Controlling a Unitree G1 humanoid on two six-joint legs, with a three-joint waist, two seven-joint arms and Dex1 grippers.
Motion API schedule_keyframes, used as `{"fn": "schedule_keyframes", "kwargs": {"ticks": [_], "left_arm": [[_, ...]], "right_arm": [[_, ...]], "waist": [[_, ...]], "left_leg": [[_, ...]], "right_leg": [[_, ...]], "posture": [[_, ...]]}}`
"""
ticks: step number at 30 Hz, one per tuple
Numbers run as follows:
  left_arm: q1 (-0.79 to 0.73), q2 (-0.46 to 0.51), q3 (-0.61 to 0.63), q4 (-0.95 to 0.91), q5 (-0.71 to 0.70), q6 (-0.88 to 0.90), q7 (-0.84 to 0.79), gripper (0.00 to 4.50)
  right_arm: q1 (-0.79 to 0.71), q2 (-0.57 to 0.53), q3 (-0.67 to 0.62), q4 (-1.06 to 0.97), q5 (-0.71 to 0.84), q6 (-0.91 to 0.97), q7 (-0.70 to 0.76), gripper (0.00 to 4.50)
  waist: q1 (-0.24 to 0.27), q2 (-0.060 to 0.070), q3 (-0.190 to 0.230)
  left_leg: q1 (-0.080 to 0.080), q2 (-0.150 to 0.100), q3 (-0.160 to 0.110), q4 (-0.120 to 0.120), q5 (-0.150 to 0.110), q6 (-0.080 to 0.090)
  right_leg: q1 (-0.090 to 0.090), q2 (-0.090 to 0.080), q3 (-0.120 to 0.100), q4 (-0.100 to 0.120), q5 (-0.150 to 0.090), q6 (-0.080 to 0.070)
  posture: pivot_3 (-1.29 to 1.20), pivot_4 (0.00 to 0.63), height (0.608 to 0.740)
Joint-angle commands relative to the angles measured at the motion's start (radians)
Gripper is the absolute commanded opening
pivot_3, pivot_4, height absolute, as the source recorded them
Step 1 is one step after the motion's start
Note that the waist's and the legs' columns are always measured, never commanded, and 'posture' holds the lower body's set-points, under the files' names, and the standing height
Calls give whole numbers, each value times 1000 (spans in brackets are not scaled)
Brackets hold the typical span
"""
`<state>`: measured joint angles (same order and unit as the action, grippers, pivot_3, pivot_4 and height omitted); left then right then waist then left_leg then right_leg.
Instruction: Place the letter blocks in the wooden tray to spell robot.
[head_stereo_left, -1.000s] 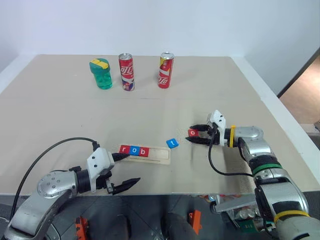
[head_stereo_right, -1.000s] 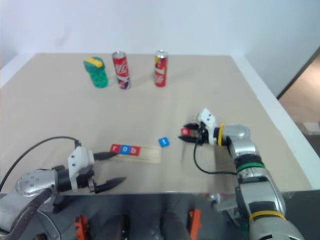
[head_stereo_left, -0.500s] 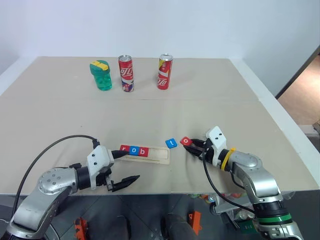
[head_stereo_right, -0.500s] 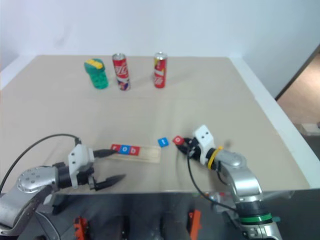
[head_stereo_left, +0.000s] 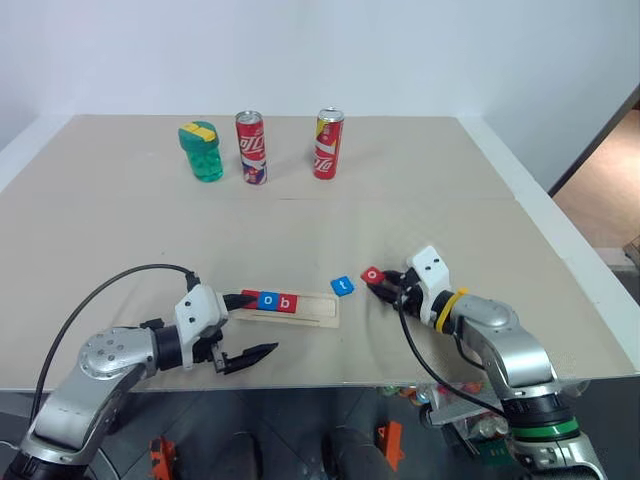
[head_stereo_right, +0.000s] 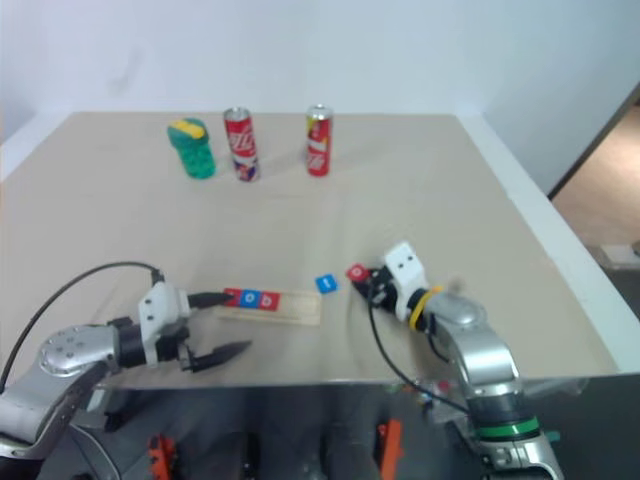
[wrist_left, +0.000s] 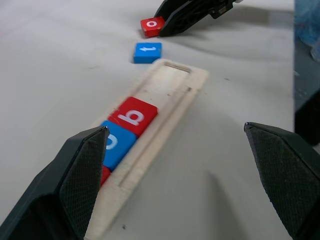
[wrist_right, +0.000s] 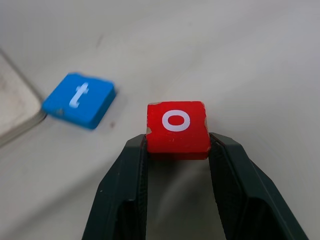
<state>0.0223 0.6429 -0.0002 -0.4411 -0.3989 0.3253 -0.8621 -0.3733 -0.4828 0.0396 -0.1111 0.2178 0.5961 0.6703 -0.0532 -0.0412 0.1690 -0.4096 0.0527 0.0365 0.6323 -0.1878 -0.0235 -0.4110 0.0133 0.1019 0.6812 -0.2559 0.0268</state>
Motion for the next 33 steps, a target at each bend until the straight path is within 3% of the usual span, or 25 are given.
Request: {"fn": "schedule_keyframes", "kwargs": {"ticks": [1, 7, 11, 15, 33], "left_arm": [[8, -48, 54, -22, -16, -9, 80, 4500], [46, -92, 54, -34, 20, -46, 138, 4500], [76, -101, 44, -53, 21, -48, 152, 4500], [102, -106, 49, -79, 6, -37, 152, 4500], [114, -87, 43, -120, -52, 1, 112, 4500]], "right_arm": [[-126, -10, 29, -78, 75, 47, 90, 1178], [-214, -29, 202, -104, 94, 83, 255, 1178], [-216, -52, 313, -66, 39, 9, 335, 1178], [-224, -58, 349, -11, -1, -51, 367, 1178], [-232, -29, 363, 87, -83, -167, 415, 1178]], "waist": [[-1, 0, 0], [3, -3, -1], [5, -3, -1], [5, -3, -1], [5, -3, -1]], "left_leg": [[0, 0, 1, -1, 0, 0], [0, 0, -1, -10, -1, 0], [-5, -1, -3, -11, -3, -3], [-15, -1, -5, -8, -3, -3], [-15, -1, -7, -3, -3, -3]], "right_leg": [[0, 0, 0, 0, 0, 1], [-1, 3, -1, -1, -3, 5], [-5, 2, -3, -1, -7, 4], [-12, 1, -5, 0, -6, 4], [-10, 1, -9, 0, -4, 4]], "posture": [[0, 150, 740], [0, 150, 740], [0, 150, 740], [0, 150, 740], [0, 150, 740]]}}
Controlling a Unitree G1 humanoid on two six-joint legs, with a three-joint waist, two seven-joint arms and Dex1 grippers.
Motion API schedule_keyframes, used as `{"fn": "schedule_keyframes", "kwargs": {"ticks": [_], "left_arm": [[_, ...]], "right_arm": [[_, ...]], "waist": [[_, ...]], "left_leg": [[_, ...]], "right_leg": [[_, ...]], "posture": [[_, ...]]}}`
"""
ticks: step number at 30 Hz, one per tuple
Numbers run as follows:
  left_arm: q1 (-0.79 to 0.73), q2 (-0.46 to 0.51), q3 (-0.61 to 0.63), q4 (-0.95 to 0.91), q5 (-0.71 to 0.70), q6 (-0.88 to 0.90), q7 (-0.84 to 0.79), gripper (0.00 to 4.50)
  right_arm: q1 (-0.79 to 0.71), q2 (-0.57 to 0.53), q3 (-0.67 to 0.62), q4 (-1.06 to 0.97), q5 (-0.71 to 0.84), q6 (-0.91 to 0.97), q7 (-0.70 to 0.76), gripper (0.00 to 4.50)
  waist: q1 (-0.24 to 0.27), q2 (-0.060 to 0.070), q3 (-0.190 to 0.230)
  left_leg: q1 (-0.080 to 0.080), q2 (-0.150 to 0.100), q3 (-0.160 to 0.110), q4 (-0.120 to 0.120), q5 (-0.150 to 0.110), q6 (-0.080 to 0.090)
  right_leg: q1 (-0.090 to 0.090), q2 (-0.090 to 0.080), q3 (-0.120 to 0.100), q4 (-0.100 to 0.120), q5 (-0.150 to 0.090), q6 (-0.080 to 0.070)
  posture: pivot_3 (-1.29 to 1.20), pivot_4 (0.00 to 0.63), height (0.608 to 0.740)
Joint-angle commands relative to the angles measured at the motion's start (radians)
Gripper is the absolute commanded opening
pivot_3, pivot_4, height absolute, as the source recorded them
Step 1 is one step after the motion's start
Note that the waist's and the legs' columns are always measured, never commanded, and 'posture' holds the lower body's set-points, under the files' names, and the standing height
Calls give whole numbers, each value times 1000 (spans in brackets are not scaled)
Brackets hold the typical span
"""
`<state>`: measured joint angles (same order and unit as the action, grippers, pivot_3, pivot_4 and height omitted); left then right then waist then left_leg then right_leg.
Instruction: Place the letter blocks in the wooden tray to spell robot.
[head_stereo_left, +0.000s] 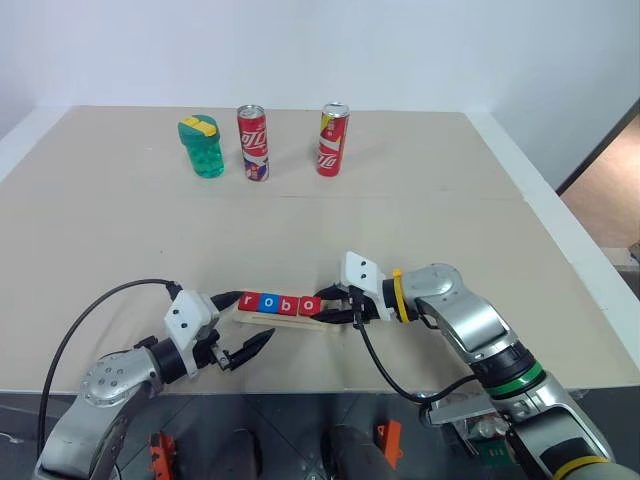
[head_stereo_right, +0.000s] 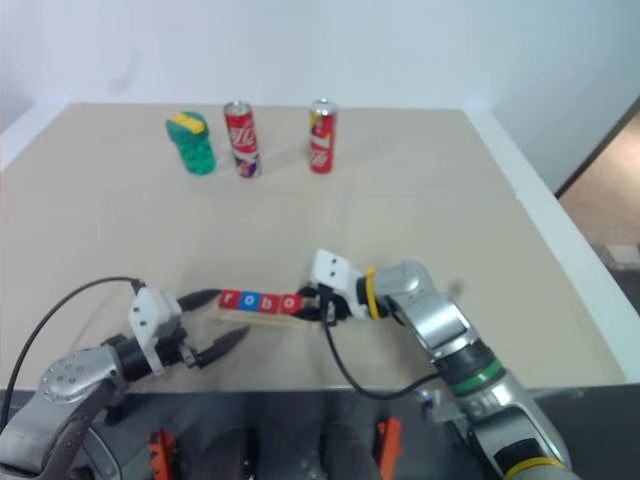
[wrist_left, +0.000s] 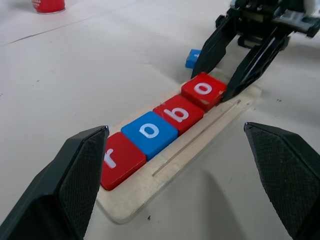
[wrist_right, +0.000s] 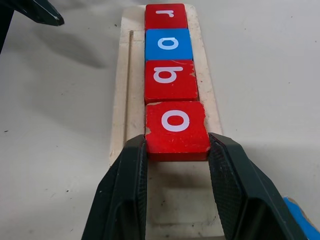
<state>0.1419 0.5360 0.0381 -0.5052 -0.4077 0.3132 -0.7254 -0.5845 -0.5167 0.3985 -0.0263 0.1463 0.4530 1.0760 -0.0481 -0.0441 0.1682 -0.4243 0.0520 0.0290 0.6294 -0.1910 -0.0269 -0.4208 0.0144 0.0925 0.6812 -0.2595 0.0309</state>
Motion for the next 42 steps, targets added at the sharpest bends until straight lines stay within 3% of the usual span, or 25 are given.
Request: {"fn": "schedule_keyframes", "kwargs": {"ticks": [1, 8, 10, 17, 20, 26, 31, 35, 42], "left_arm": [[-6, 26, 4, -59, -47, 19, -31, 4500], [-20, 40, 3, -49, -41, 21, -32, 4500], [-18, 46, -1, -44, -32, 14, -38, 4500], [-18, 47, -6, -39, -23, 11, -42, 4500], [-18, 51, -7, -38, -17, 7, -47, 4500], [-7, 85, -21, -65, -38, 8, -105, 4500], [-21, 115, -36, -72, -49, 20, -136, 4500], [-51, 125, -46, -53, -48, 19, -156, 4500], [-79, 128, -51, -27, -43, 19, -180, 4500]], "right_arm": [[-22, 5, 6, 8, -16, -31, 14, 1178], [-27, 13, 0, 13, -16, -30, 34, 1178], [-27, 13, 0, 12, -18, -37, 39, 2200], [-35, 26, -44, -28, 25, 16, 35, 4478], [-48, 46, -106, -56, 78, 81, -5, 4478], [-73, 93, -340, 3, 142, 203, -239, 4478], [18, 32, -335, 41, 74, 86, -265, 4478], [33, -18, -296, 131, 87, -84, -79, 4478], [-120, -40, -210, 405, 57, -376, 225, 4478]], "waist": [[0, 0, 0], [0, 0, 0], [0, 0, 0], [0, 0, 0], [0, 0, 0], [0, 0, 0], [2, 0, 0], [-3, 1, 1], [-9, 2, 1]], "left_leg": [[0, 0, 0, 0, 0, 0], [0, 0, -1, 1, 0, 0], [0, 0, -1, 1, 0, 0], [0, 0, -1, 1, 0, 0], [0, 0, -1, 1, 0, 0], [0, 0, -1, 2, 0, 0], [0, -2, -1, 2, 0, 0], [0, -2, 0, 2, 0, 0], [2, 1, 0, 4, 1, 1]], "right_leg": [[0, 0, 0, 0, 0, 0], [1, 0, -1, 0, 0, 0], [1, 0, -1, 0, 0, 0], [1, 0, -1, 0, 0, 0], [1, 0, -1, 0, 0, 0], [1, 0, -2, 1, 0, 0], [2, -2, -1, 0, -1, 1], [1, -1, 1, 0, -1, 2], [3, 2, 1, 0, 3, 0]], "posture": [[0, 150, 740], [0, 150, 740], [0, 150, 740], [0, 150, 740], [0, 150, 740], [0, 150, 740], [0, 150, 740], [0, 150, 740], [0, 150, 740]]}}
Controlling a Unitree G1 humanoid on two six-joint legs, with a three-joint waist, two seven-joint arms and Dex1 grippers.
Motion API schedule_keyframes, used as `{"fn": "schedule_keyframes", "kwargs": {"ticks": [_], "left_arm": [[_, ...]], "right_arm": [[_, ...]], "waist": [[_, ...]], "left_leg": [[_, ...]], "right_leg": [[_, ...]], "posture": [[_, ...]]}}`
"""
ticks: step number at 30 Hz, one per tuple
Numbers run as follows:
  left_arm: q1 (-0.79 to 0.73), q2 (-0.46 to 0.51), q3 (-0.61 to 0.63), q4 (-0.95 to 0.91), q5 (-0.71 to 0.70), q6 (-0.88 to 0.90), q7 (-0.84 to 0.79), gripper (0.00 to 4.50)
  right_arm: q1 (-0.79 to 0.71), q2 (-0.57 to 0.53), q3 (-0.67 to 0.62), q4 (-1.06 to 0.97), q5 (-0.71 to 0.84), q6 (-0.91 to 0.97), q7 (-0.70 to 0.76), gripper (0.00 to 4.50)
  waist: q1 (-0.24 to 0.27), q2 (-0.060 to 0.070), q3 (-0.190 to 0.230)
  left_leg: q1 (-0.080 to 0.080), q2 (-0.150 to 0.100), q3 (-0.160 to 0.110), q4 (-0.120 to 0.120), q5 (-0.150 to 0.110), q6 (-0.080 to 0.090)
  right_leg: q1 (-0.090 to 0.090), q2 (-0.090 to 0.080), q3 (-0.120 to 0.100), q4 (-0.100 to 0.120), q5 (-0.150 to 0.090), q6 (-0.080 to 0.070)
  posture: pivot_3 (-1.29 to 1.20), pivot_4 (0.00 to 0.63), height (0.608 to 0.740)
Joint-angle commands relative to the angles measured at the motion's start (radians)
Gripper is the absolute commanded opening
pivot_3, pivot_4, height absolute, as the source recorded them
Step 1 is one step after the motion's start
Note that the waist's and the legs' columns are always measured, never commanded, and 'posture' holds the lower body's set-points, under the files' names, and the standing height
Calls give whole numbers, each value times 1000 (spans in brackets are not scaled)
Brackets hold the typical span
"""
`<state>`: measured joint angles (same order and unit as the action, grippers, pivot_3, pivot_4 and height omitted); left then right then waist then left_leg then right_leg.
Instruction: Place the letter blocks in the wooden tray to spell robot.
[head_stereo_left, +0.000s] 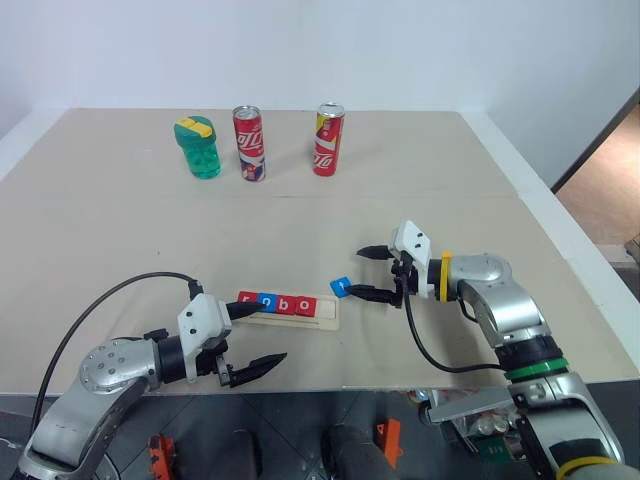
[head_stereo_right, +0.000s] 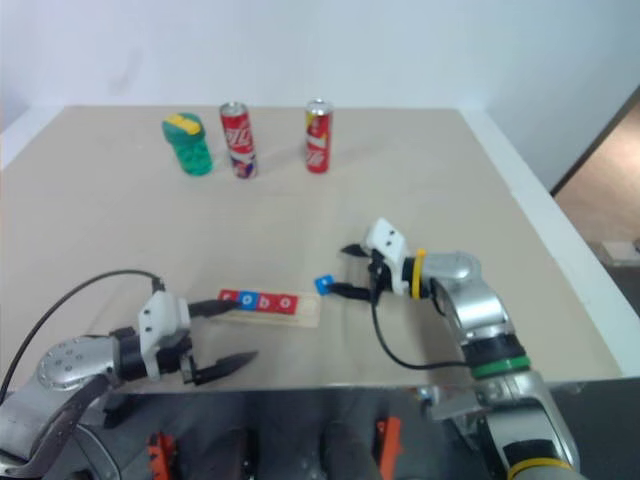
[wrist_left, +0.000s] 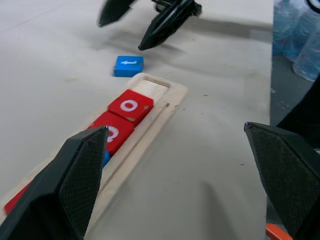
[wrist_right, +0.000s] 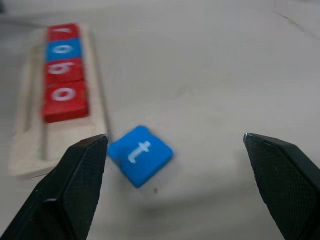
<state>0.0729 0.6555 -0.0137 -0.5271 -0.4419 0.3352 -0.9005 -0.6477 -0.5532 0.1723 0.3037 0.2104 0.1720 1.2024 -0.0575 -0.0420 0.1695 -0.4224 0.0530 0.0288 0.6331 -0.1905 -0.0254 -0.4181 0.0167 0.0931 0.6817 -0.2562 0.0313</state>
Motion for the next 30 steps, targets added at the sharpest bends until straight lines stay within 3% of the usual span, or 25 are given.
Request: {"fn": "schedule_keyframes", "kwargs": {"ticks": [1, 11, 19, 30], "left_arm": [[-9, 8, 2, -7, -8, -2, -4, 4500], [48, 1, 16, -54, 3, 6, 42, 4500], [93, 2, 28, -89, 12, 9, 87, 4500], [91, 7, 20, -86, 15, 9, 102, 4500]], "right_arm": [[-78, 0, 27, 122, -21, -141, 123, 4478], [-206, 66, 80, 455, -112, -441, 229, 4478], [-280, 119, 72, 669, -161, -554, 222, 2401], [-279, 119, 55, 734, -177, -524, 207, 2401]], "waist": [[1, 0, 0], [1, 0, 0], [0, 1, 0], [0, 1, 1]], "left_leg": [[0, 0, 0, 0, 0, 0], [0, 0, 0, 0, 0, 0], [1, 0, 1, 1, 0, 0], [6, 1, 1, 1, 0, 0]], "right_leg": [[0, 0, 0, 0, 0, 0], [1, -1, 1, 0, 1, -2], [1, -1, 1, 0, 2, -3], [5, -1, 1, 0, 2, -3]], "posture": [[0, 150, 740], [0, 150, 740], [0, 150, 740], [0, 150, 740]]}}
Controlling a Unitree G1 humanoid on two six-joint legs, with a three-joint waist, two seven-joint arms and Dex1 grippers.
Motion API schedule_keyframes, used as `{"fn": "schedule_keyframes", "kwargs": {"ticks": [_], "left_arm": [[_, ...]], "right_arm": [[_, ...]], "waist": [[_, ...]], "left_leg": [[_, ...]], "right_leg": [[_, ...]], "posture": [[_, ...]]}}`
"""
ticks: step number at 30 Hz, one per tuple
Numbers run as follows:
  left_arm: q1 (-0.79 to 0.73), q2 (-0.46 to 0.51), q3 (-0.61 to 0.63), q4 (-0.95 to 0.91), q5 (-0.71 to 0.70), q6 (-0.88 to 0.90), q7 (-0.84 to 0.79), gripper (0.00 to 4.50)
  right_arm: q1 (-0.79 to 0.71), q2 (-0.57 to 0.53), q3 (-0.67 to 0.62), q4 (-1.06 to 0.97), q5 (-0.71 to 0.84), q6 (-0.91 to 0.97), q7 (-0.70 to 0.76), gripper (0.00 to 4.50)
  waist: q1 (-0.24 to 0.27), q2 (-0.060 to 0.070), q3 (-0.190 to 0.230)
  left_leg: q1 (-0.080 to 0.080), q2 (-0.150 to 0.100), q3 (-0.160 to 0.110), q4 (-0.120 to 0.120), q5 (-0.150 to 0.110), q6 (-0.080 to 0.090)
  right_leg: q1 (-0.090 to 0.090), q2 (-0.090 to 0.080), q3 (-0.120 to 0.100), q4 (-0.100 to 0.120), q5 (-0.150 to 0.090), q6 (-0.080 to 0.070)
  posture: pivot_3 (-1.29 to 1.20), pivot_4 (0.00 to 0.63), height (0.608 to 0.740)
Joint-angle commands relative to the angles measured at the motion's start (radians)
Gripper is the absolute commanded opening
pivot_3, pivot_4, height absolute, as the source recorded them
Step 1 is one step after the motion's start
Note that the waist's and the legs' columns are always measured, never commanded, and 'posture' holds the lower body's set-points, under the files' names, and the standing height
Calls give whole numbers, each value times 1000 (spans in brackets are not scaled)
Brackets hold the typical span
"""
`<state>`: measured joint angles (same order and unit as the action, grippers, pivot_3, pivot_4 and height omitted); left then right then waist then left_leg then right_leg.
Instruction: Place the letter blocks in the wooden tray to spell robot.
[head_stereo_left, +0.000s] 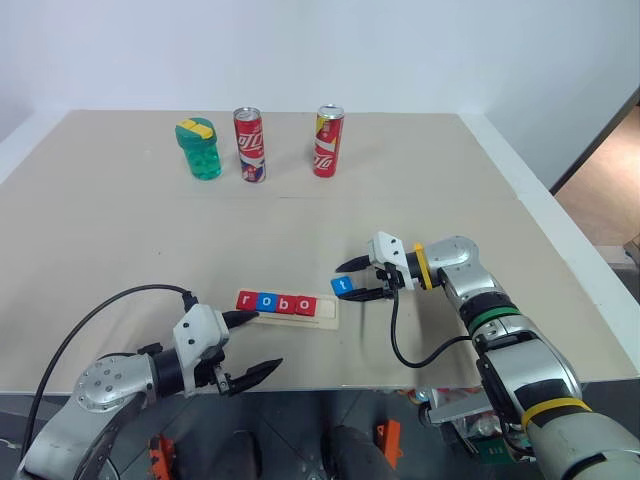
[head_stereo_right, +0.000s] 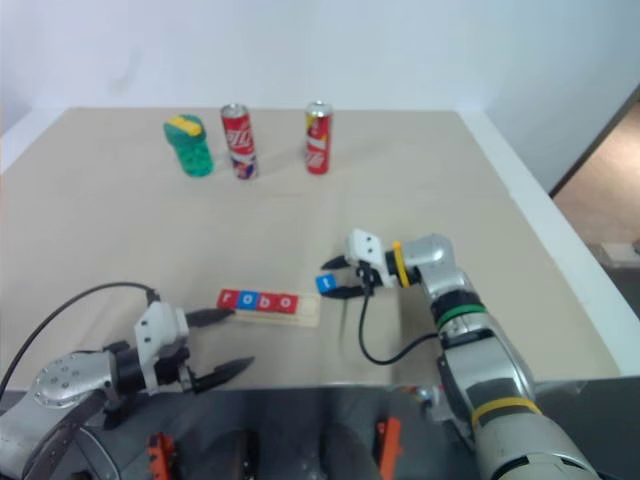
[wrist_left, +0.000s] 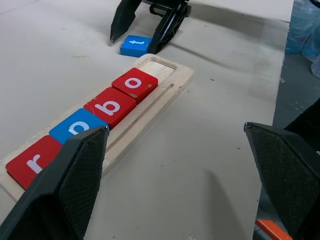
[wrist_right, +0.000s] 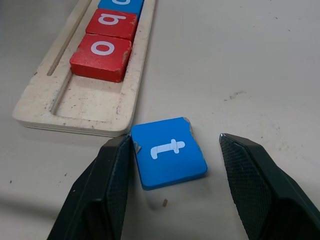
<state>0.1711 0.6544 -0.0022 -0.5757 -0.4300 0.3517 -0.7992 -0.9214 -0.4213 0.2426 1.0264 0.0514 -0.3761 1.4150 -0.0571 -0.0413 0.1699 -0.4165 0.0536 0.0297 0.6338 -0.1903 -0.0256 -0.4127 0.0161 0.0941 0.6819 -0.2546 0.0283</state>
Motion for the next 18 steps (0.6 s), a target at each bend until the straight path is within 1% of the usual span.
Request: {"fn": "schedule_keyframes", "kwargs": {"ticks": [1, 5, 11, 18], "left_arm": [[-10, 9, 8, -35, 3, -7, 0, 4500], [-23, 13, 4, -19, 4, -10, -7, 4500], [-39, 12, -3, -2, 6, -12, -16, 4500], [-75, -4, -8, 22, -1, -13, -20, 4500]], "right_arm": [[-2, -15, -15, 11, -21, 33, -7, 2401], [22, -22, -29, -19, -21, 117, -39, 2401], [76, -23, -50, -120, -4, 208, -77, 2401], [140, -12, -70, -251, -3, 324, -179, 2401]], "waist": [[0, 0, 0], [0, 0, 0], [0, 0, 0], [0, 0, 0]], "left_leg": [[3, 0, 0, 0, 0, 0], [8, -1, 1, 0, 0, 0], [9, -1, 3, 0, 0, 0], [10, 0, 5, 0, 0, 0]], "right_leg": [[3, 0, 0, 0, -2, -3], [7, -1, 1, 0, -4, -4], [7, -2, 2, 0, -4, -4], [7, -2, 4, 0, -3, -3]], "posture": [[0, 150, 740], [0, 150, 740], [0, 150, 740], [0, 150, 740]]}}
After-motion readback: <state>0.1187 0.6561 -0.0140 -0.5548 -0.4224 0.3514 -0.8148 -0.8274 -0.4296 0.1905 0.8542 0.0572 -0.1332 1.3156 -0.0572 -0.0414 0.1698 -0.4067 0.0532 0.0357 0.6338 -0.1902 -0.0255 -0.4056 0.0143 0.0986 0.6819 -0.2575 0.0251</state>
